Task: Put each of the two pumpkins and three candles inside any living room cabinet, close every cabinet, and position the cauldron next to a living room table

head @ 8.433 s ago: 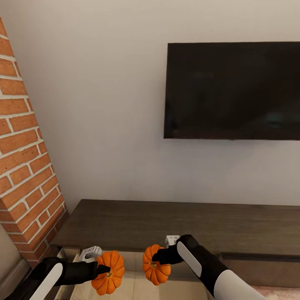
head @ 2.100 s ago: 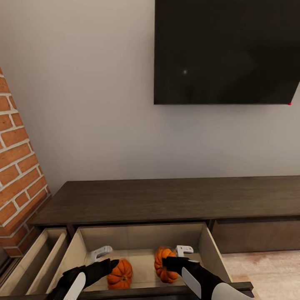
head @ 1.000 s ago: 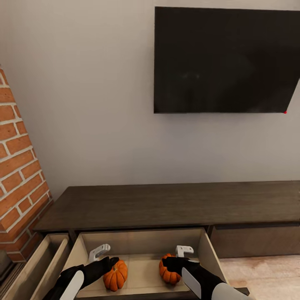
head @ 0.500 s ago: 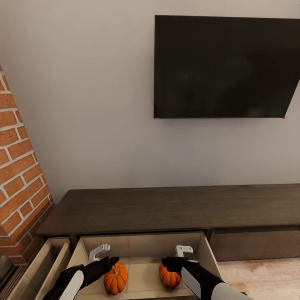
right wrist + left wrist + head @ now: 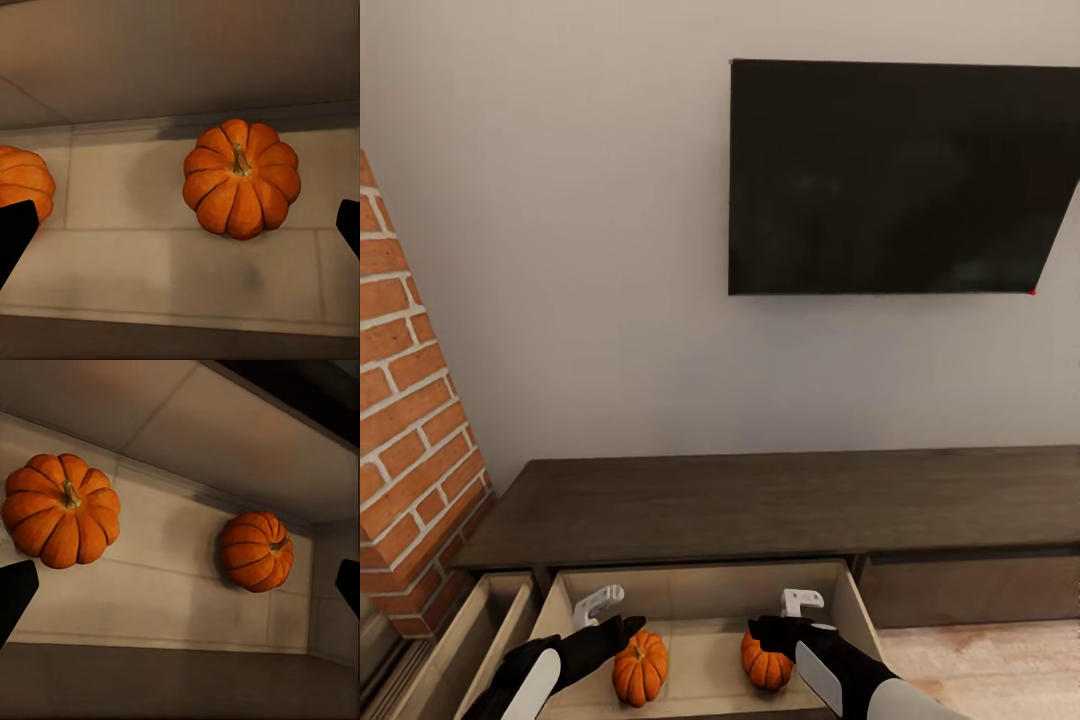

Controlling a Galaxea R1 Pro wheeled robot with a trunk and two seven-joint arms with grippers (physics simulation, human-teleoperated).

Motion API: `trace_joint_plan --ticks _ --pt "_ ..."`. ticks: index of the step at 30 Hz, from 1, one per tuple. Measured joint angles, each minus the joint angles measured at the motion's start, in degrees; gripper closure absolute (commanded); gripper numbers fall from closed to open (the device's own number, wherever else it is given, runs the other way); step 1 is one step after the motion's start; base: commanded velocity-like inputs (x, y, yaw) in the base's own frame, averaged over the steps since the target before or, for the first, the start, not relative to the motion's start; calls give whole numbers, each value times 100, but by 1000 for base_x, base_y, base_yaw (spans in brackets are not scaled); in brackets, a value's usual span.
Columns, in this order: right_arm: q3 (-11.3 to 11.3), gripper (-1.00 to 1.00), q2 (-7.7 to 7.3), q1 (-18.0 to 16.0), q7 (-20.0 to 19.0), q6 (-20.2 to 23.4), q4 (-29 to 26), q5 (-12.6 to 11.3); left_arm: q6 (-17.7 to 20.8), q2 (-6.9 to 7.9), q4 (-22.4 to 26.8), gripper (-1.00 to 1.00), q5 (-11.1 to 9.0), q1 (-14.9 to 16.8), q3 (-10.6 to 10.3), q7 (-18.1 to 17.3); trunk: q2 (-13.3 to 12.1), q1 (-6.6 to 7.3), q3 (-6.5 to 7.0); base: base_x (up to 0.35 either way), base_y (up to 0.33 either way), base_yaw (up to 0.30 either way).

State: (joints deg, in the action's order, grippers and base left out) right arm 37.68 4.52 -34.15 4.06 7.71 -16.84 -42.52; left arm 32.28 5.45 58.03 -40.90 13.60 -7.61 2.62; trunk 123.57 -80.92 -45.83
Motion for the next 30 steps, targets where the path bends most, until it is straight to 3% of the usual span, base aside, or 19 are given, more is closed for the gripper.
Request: trace_joint_plan --ticks 23,25,30 --pt "0 -100 0 0 0 18 0 -5 0 3 0 -100 8 0 5 -7 -922 506 413 -1 0 0" --pt "0 -100 0 0 -5 26 0 -159 0 3 0 -100 6 0 12 -8 -1003 549 449 -50 38 0" --pt "1 -100 0 1 -8 20 -1 -183 2 4 1 -100 -5 0 18 -8 -1203 657 538 -152 137 0"
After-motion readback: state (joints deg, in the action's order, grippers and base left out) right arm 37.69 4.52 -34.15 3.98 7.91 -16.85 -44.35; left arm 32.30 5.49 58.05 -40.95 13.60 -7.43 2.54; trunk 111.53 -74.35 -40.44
